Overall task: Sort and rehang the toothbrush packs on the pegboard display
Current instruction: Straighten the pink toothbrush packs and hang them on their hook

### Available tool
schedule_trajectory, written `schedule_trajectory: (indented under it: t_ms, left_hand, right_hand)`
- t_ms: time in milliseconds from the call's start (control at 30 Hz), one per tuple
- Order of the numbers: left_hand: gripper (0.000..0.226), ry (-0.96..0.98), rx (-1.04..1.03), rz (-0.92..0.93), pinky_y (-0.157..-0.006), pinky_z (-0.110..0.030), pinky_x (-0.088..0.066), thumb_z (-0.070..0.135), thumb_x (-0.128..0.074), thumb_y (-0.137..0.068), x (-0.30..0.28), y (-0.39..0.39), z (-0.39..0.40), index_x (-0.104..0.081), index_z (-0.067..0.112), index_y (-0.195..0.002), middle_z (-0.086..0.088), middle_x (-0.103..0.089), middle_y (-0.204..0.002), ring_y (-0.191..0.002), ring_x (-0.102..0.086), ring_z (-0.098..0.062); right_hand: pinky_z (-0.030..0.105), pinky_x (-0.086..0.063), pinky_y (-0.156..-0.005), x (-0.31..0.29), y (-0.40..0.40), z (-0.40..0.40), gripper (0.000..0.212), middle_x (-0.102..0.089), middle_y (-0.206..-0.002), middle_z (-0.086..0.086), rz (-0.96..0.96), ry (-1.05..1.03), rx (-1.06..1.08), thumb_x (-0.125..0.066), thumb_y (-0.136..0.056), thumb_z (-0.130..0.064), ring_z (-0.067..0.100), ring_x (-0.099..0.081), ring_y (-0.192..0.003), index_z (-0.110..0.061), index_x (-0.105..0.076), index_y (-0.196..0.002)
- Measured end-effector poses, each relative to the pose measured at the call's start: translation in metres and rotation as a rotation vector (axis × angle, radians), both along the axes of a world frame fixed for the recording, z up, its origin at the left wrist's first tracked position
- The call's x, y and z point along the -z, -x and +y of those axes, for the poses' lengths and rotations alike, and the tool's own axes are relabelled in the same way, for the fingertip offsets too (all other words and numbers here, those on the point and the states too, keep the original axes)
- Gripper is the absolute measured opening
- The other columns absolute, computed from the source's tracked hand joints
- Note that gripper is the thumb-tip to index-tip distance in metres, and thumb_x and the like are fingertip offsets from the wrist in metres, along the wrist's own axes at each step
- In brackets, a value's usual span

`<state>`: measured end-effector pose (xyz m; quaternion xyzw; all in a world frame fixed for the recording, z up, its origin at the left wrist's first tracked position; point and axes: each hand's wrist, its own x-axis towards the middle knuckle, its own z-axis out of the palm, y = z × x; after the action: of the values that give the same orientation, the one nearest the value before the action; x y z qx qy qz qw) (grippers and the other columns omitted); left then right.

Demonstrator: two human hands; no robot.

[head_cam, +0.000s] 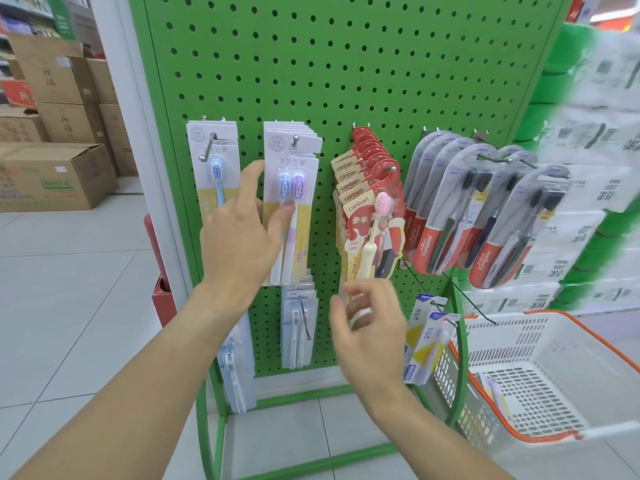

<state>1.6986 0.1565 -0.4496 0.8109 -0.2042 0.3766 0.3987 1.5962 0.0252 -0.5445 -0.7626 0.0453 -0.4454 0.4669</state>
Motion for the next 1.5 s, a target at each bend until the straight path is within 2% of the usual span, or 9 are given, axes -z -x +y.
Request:
schedule_trajectory:
  t_ms: [233,433,500,667,933,1067,1200,1400,1500]
  left_hand:
    - [0.051,0.017,0.005,0.059,-0.063,-0.034,-0.045,0.046,-0.066,-0.094,0.001,0.002,-0.003,-0.047,0.017,-0.132,0.012,-0.061,-0.077,-0.07,-0.064,-0.019]
    - [0.055,-0.263,-0.127,0.228,-0.059,-0.037,-0.051,0.061,-0.057,-0.092,0.018,0.007,0.004,-0.045,0.017,-0.122,-0.001,-0.065,-0.071,-0.068,-0.063,-0.029]
    - [0.055,-0.474,-0.227,0.344,-0.055,-0.032,-0.045,0.066,-0.05,-0.093,0.02,0.011,0.011,-0.058,0.011,-0.091,-0.003,-0.059,-0.061,-0.061,-0.06,-0.028]
    - [0.071,-0.769,0.052,0.695,-0.062,-0.028,-0.058,0.066,-0.042,-0.097,0.021,0.037,0.01,-0.069,0.008,-0.066,0.0,-0.068,-0.05,-0.046,-0.066,-0.011]
    - [0.036,-0.4,0.274,0.2,-0.082,-0.041,-0.054,0.046,-0.038,-0.101,0.033,0.086,-0.023,-0.044,0.028,-0.132,0.009,-0.068,-0.112,-0.099,-0.067,-0.02]
    - [0.067,-0.015,0.467,0.351,-0.092,-0.01,-0.041,0.057,-0.054,-0.088,0.039,0.093,-0.03,-0.028,0.035,-0.146,0.024,-0.056,-0.129,-0.115,-0.054,0.01]
    - [0.04,0.318,0.643,0.429,-0.084,-0.013,-0.052,0.028,-0.071,-0.086,0.039,0.096,-0.033,-0.052,0.036,-0.121,0.02,-0.073,-0.106,-0.099,-0.07,0.001]
    - [0.022,0.019,0.8,0.838,-0.085,-0.051,-0.059,0.007,-0.072,-0.091,0.088,0.101,-0.036,-0.066,0.016,-0.11,0.001,-0.078,-0.094,-0.086,-0.076,-0.017]
    - [0.021,-0.039,0.888,1.031,-0.087,-0.046,-0.058,0.009,-0.071,-0.09,0.118,0.105,-0.032,-0.066,0.016,-0.109,-0.001,-0.078,-0.095,-0.085,-0.073,-0.014]
  right_hand:
    - [0.012,-0.036,-0.092,-0.002,-0.012,-0.052,0.065,-0.047,-0.127,-0.011,0.25,-0.146,0.114,-0.079,-0.086,-0.04,0.005,-0.048,-0.115,-0.023,-0.042,-0.137]
    - [0.024,-0.05,-0.069,0.019,-0.024,-0.065,0.031,-0.064,-0.088,-0.011,0.392,-0.232,0.062,-0.078,-0.088,-0.039,0.008,-0.064,-0.078,-0.022,-0.056,-0.101]
    - [0.028,-0.046,-0.065,0.023,-0.025,-0.07,0.026,-0.061,-0.072,-0.006,0.355,-0.203,0.042,-0.077,-0.09,-0.032,0.011,-0.056,-0.066,-0.016,-0.058,-0.082]
    - [0.051,-0.058,-0.077,0.024,-0.023,-0.078,0.019,-0.066,-0.078,0.014,0.272,-0.247,-0.112,-0.07,-0.096,-0.018,0.027,-0.068,-0.081,-0.005,-0.061,-0.085]
    - [0.045,-0.06,-0.076,0.022,-0.004,-0.083,0.028,-0.076,-0.089,0.008,0.26,-0.211,-0.325,-0.069,-0.096,-0.009,0.03,-0.072,-0.089,-0.037,-0.073,-0.091]
    - [0.033,-0.059,-0.068,0.021,0.012,-0.088,0.03,-0.077,-0.086,0.001,0.265,-0.216,-0.404,-0.07,-0.094,-0.005,0.029,-0.072,-0.086,-0.034,-0.073,-0.092]
    - [0.037,-0.053,-0.066,0.025,0.031,-0.098,0.019,-0.072,-0.076,0.004,0.51,-0.078,-0.494,-0.079,-0.087,-0.026,0.023,-0.065,-0.069,-0.012,-0.067,-0.084]
    - [0.026,-0.056,-0.08,0.016,0.066,-0.115,0.015,-0.075,-0.093,-0.022,1.062,0.308,-0.783,-0.081,-0.087,-0.029,0.004,-0.069,-0.084,-0.036,-0.07,-0.096]
    - [0.042,-0.059,-0.089,0.009,0.074,-0.12,0.017,-0.077,-0.102,-0.005,1.01,0.074,-0.767,-0.08,-0.088,-0.032,0.022,-0.073,-0.096,-0.027,-0.072,-0.102]
